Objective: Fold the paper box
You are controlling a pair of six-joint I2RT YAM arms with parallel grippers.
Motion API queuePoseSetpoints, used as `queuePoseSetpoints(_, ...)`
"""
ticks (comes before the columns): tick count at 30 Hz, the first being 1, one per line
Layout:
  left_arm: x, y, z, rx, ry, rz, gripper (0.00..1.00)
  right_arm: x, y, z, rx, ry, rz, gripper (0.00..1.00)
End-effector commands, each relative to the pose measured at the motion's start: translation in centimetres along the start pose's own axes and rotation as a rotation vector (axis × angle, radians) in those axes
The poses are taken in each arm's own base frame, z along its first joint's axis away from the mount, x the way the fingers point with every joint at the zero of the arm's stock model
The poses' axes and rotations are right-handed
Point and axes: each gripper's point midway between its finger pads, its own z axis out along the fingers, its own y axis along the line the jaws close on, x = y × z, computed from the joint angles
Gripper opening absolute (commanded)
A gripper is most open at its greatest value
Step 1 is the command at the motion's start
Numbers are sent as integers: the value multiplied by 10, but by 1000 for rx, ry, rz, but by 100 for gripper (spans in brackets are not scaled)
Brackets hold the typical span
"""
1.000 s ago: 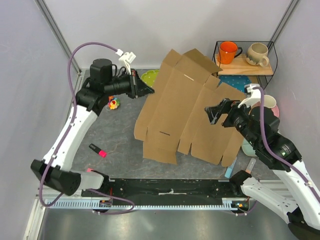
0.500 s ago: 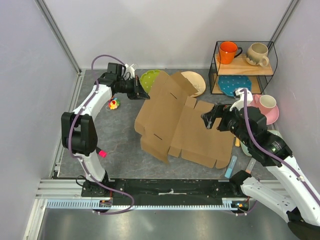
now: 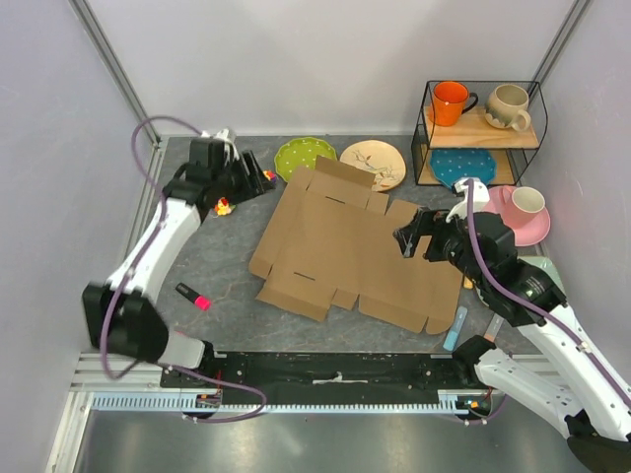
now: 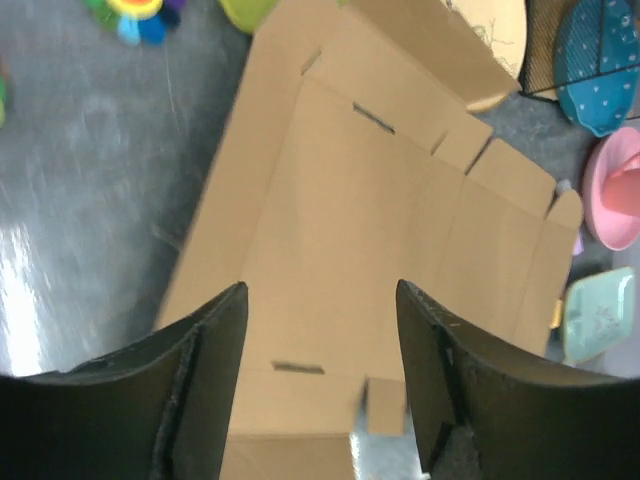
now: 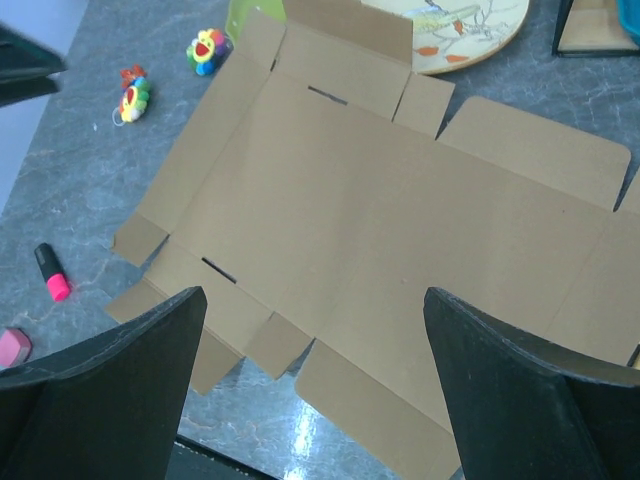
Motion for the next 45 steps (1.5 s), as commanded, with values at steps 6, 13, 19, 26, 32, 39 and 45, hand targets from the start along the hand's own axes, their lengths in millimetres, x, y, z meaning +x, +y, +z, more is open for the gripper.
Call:
queuePoseSetpoints(6,129,-3,-76,-248,-312,-568,100,12,7,15,-42,14,28,98)
queuePoseSetpoints(13,232,5,-92,-422,-149,-720,99,26,7,18,-60,34,45,98)
queuePoseSetpoints(19,288,0,-64,-413,-130,-776,99,35,6,16,-71,57,45,98)
queuePoseSetpoints(26,270,-6,-43,-302,-268,-790,99,41,7,7,-95,75,48,98)
queuePoseSetpoints(32,285,-16,-14,-265,-236,-779,86,46,4,7,-83,99,34,98)
queuePoseSetpoints(39,292,-10,-8,-284,-221,-739,26,32,4,-4,-78,67,26,98)
queuePoseSetpoints(45,252,8,-31,-298,-314,-681,2,14,9,-15,-86,33,18,98)
